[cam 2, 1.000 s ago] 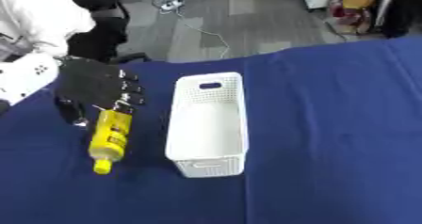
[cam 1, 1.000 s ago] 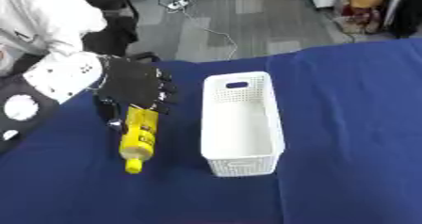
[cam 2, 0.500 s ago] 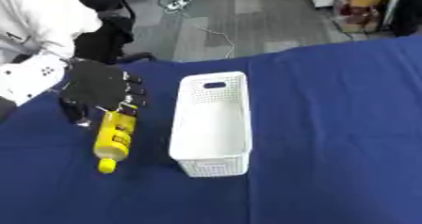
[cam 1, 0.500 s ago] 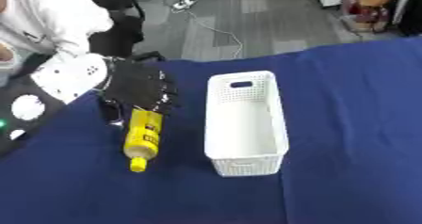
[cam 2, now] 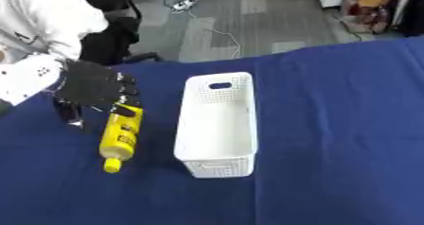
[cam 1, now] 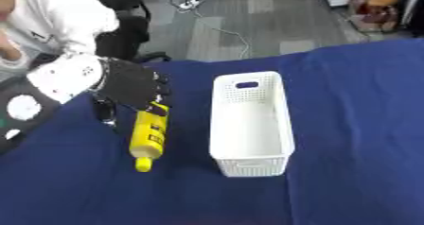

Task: Pick up objects on the table and place them in the box.

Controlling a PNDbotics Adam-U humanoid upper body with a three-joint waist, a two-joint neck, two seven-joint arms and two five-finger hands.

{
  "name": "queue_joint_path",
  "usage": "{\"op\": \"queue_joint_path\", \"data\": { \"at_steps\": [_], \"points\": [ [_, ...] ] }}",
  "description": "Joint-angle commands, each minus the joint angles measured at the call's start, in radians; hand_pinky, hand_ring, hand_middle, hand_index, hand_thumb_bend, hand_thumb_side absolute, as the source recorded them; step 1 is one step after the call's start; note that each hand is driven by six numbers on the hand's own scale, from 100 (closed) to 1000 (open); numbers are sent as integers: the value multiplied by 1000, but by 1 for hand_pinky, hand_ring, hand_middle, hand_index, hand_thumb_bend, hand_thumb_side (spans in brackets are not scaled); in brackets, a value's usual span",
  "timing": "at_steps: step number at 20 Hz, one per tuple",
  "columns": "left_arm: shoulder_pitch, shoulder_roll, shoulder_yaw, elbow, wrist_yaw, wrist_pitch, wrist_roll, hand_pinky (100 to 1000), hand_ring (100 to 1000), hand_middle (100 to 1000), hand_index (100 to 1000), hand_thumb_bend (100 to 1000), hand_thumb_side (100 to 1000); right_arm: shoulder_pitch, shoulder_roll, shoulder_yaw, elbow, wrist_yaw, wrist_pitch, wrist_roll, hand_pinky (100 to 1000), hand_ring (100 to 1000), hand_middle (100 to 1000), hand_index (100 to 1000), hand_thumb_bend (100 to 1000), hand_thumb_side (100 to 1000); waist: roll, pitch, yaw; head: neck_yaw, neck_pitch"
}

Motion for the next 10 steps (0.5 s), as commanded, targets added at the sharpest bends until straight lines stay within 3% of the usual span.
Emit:
{"op": "queue_joint_path", "data": {
  "at_steps": [1, 10],
  "points": [
    [-24, 20, 13, 16, -19, 1, 11, 749, 780, 843, 843, 702, 447, -7, -22, -7, -16, 4, 2, 1, 310, 405, 491, 569, 122, 890, -7, -16, -1, 9, -16],
    [-47, -15, -9, 56, -61, 1, 25, 745, 766, 837, 842, 696, 447, -14, -19, -6, -16, 1, 1, 5, 310, 406, 491, 570, 124, 888, -10, -5, -8, 15, -27]
  ]
}}
